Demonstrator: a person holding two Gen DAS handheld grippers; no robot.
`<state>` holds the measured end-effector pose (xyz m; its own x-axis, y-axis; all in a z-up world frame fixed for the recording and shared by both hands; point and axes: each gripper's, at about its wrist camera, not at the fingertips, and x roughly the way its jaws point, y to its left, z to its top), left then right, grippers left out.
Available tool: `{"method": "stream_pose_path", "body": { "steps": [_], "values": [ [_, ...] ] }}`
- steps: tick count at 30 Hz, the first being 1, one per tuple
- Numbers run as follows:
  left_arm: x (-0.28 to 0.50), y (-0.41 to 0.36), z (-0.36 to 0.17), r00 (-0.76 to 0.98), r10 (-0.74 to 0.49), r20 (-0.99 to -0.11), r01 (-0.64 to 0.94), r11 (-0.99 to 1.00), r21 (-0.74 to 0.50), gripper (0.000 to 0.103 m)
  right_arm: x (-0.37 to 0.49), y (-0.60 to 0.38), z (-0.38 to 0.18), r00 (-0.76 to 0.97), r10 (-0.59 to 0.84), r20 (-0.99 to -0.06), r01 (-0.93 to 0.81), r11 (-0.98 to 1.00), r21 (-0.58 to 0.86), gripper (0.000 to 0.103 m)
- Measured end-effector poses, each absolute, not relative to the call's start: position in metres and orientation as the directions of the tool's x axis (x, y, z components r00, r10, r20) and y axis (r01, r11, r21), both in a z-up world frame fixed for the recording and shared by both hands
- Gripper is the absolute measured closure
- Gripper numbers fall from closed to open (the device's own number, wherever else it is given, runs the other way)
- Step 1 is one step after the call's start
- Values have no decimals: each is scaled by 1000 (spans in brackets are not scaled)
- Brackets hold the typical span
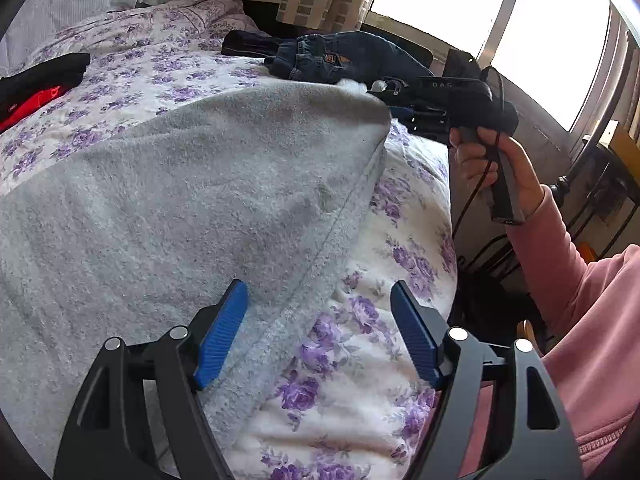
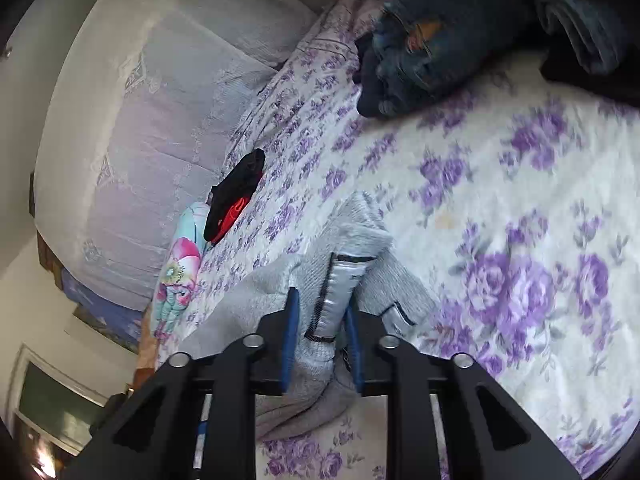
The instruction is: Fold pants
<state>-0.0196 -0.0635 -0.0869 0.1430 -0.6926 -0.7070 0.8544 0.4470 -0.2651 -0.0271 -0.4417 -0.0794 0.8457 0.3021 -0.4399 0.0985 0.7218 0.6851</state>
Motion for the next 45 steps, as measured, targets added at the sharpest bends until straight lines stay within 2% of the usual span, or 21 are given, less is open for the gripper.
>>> {"method": "stream_pose_path", "body": {
  "steps": [3, 5, 7, 8, 10, 13, 15, 18, 21, 23, 26, 27, 29, 31, 34, 37, 40, 41, 42, 43, 45],
  "values": [
    [-16, -61, -87, 137, -697, -704, 845, 452, -284, 31, -46, -437, -60, 888, 302, -348, 25, 722, 691, 93],
    [-13, -59, -88, 130, -700, -702, 838, 456, -300, 31, -55, -443, -70, 891, 265, -369, 75, 715, 695, 93],
    [-12, -59, -89, 123, -701, -703, 836, 455, -307, 30, -54, -452, -99, 865, 218, -452, 180, 706, 685, 93],
    [-13, -59, -89, 122, -699, -705, 838, 453, -304, 30, -53, -457, -117, 848, 211, -487, 223, 690, 688, 88],
    [-15, -63, -90, 129, -688, -714, 846, 452, -284, 27, -59, -461, -133, 858, 233, -458, 210, 654, 727, 88],
    [-22, -68, -92, 157, -667, -729, 860, 455, -231, 21, -74, -455, -112, 868, 147, -475, 247, 701, 669, 66],
    [-25, -69, -91, 171, -658, -733, 867, 454, -205, 20, -86, -447, -95, 882, 102, -460, 242, 740, 628, 63],
    [-25, -63, -82, 188, -643, -742, 856, 478, -196, 20, -97, -417, -58, 910, 138, -392, 121, 815, 567, 62],
    [-27, -34, -56, 274, -663, -697, 833, 526, -172, 19, -85, -365, -38, 894, 293, -340, -90, 859, 504, 57],
    [-28, -6, -42, 373, -641, -671, 794, 595, -127, 13, -72, -332, -36, 858, 388, -336, -198, 854, 481, 52],
    [-22, 38, -40, 498, -535, -683, 686, 725, -67, 11, -41, -280, -52, 771, 489, -407, -304, 845, 440, 48],
    [-17, 51, -44, 510, -502, -698, 647, 759, -73, 11, -28, -266, -66, 729, 509, -457, -318, 844, 432, 43],
    [-4, 81, -61, 502, -446, -741, 551, 826, -123, 11, -4, -249, -99, 671, 453, -587, -249, 884, 396, 41],
    [0, 104, -79, 466, -461, -755, 499, 842, -207, 14, -7, -234, -100, 704, 400, -587, -266, 915, 303, 40],
    [-22, 113, -67, 526, -442, -727, 512, 847, -144, 15, -10, -218, -84, 689, 355, -631, -269, 935, 232, 36],
    [-35, 137, -43, 590, -438, -678, 485, 864, -135, 13, -16, -215, -74, 670, 421, -611, -324, 907, 269, 36],
    [-32, 170, -35, 672, -311, -672, 349, 933, -82, 8, -8, -191, -63, 652, 507, -564, -414, 861, 296, 35],
    [-27, 178, -41, 668, -268, -694, 303, 950, -76, 7, -3, -182, -64, 637, 519, -569, -431, 853, 295, 28],
    [-18, 187, -52, 642, -227, -732, 254, 964, -76, 7, 4, -171, -68, 613, 515, -600, -439, 853, 283, 22],
    [-11, 196, -66, 595, -215, -775, 225, 970, -97, 8, 13, -160, -75, 578, 496, -648, -443, 857, 261, 22],
    [-16, 196, -68, 605, -209, -768, 232, 969, -81, 8, 22, -141, -90, 524, 420, -741, -463, 871, 167, 21]
  ]
}}
